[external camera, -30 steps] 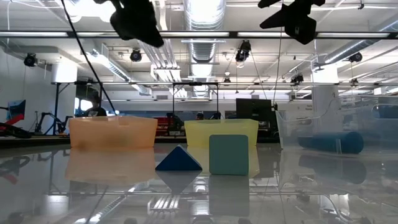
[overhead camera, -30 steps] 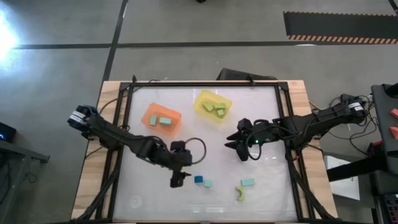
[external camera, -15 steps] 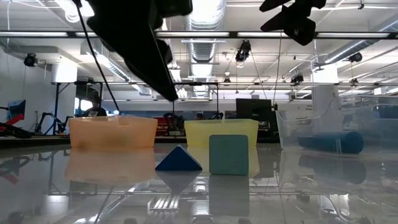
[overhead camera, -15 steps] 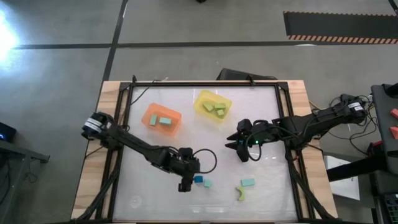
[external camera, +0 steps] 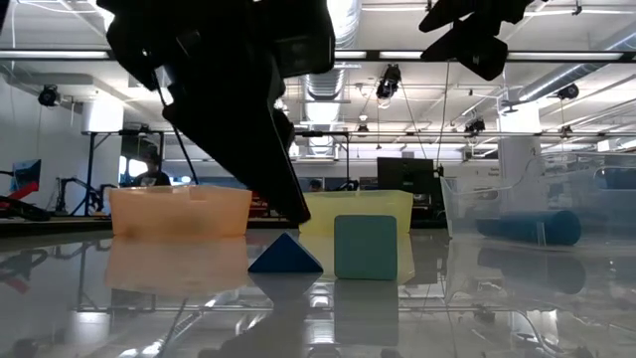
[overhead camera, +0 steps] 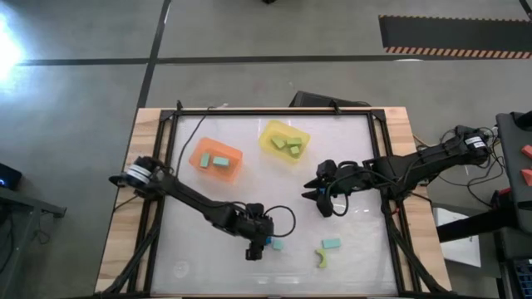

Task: Sort & place blocks by color
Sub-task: Put the blue block into the transparent bin

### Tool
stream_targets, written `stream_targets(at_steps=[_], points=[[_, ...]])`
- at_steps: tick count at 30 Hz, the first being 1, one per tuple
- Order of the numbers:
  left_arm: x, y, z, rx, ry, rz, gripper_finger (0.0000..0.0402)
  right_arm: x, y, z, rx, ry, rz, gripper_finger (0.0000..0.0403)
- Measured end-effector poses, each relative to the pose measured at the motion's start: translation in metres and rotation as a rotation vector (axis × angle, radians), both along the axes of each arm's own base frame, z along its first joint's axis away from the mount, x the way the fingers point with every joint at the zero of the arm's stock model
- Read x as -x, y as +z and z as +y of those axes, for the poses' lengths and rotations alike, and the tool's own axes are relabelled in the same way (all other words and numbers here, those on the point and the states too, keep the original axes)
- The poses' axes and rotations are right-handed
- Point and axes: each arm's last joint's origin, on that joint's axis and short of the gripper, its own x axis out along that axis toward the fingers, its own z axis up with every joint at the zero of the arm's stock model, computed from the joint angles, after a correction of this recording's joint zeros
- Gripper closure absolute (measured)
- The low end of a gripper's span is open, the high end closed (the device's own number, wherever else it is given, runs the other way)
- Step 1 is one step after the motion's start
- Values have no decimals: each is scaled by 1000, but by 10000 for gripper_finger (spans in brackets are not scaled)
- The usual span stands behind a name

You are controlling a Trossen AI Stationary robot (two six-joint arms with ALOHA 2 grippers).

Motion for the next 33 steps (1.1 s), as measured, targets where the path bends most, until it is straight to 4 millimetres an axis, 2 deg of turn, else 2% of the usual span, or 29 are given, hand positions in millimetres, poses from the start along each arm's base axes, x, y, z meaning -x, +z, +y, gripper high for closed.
stream_targets(at_steps=[19,33], points=[[4,-19,1,58,22,5,162,0,0,0,11,9,1,239],[8,-24,2,70,52,20,282,0,0,0,14,7,0,239]])
